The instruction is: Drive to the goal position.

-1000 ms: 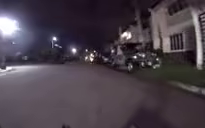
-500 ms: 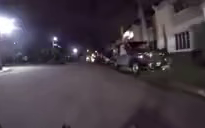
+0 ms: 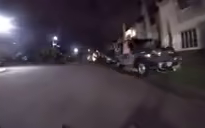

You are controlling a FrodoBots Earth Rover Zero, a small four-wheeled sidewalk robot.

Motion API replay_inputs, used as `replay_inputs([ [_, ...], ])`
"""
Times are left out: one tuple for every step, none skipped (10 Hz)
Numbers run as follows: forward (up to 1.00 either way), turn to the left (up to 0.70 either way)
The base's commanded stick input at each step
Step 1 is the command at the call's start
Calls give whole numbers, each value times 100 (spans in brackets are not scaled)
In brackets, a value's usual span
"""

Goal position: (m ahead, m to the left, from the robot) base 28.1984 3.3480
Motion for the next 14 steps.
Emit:
replay_inputs([
  [100,0],
  [100,0],
  [100,0],
  [100,0],
  [100,0],
  [100,0],
  [100,0],
  [100,0],
  [100,0],
  [100,0],
  [100,0],
  [100,0],
  [100,0],
  [100,0],
])
